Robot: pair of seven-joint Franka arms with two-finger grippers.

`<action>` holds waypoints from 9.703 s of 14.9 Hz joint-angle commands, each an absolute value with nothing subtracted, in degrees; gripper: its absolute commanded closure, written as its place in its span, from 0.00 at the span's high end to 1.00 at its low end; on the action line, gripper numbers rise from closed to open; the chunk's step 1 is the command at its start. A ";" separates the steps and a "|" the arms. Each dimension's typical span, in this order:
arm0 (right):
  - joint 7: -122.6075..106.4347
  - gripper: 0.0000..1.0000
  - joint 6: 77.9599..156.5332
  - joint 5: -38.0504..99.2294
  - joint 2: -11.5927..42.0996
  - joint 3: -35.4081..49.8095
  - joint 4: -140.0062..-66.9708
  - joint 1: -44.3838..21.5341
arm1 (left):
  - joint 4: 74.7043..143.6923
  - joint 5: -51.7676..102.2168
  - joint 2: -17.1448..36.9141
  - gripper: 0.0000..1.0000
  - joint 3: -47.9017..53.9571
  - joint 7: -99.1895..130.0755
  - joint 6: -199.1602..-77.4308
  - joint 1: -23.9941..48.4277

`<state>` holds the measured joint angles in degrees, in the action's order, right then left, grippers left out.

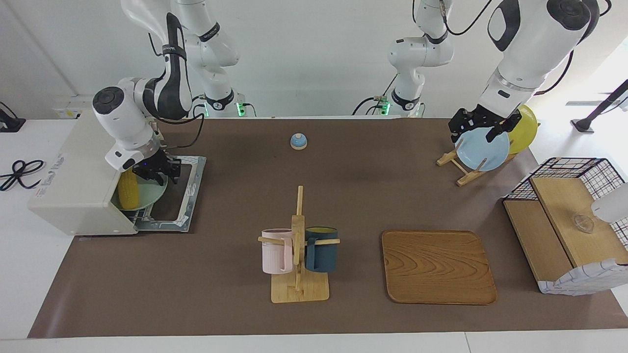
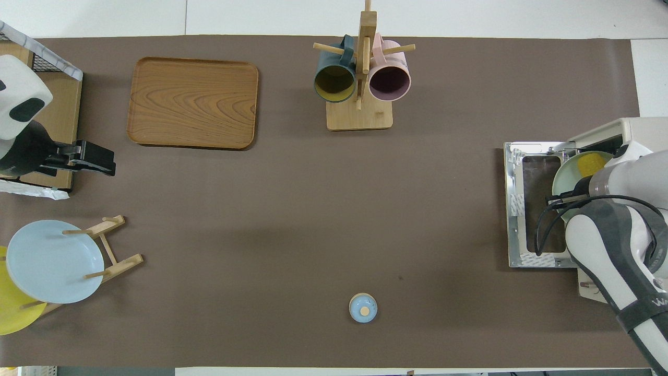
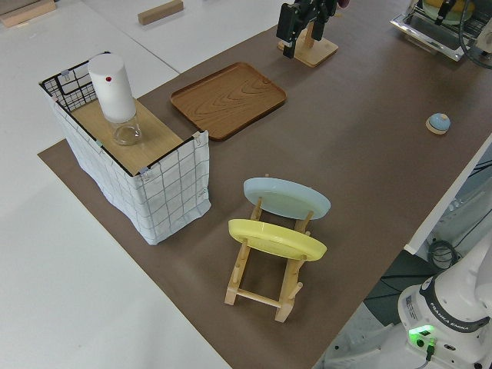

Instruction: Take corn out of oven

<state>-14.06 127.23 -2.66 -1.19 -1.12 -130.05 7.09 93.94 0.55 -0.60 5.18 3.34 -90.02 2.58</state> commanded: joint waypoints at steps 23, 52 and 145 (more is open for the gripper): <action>37.25 0.00 108.01 -8.88 25.12 0.00 -89.49 -37.52 | 95.71 0.00 -2.02 1.00 5.45 3.08 -91.14 1.76; 22.01 0.00 109.76 -3.25 1.41 0.53 -121.80 -11.80 | 105.55 4.12 -2.90 1.00 5.80 18.25 -102.37 12.37; -1.50 1.00 88.15 0.09 0.35 0.09 -94.48 0.26 | 76.99 -0.44 16.81 1.00 2.90 7.65 -92.32 5.27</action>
<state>-2.65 87.42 -1.21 1.26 -0.09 -93.81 -0.27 72.92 -0.06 22.84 3.42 7.00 -97.12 5.56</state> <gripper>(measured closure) 0.000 0.000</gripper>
